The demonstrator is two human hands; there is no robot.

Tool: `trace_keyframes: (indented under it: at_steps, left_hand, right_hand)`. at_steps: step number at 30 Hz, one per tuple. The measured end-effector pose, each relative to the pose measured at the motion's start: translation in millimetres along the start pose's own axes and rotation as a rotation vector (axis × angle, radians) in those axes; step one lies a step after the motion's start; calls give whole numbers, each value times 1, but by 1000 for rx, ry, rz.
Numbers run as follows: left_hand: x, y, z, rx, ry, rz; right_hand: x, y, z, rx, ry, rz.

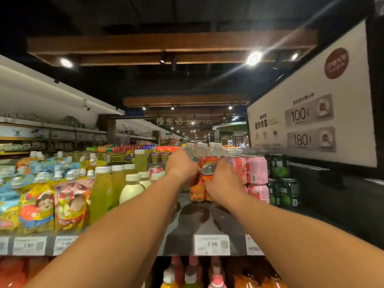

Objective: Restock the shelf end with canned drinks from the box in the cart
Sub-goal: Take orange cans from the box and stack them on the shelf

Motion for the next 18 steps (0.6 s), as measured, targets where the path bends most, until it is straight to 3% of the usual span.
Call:
trace_keyframes:
  at_steps: [3,11,18]
  left_hand:
    - [7,-51,1,-48,-53,8]
    - [3,-133,41,-388,-418,61]
    - [-2,-161,68,-470,-351,-36]
  right_hand:
    - [-11,-52,11,-71,74,-46]
    - [-13,-159,41,-364,426,-156]
    - [0,-215,67,-592,664,-204]
Point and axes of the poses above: each hand's wrist, its own y-axis away from the middle knuckle, its own z-axis out of the palm, x = y × z, the point moved 4 cm from there along -y, towards the middle knuckle, and after that the axes turned 8 degrees about y, right-handed, at the moved point
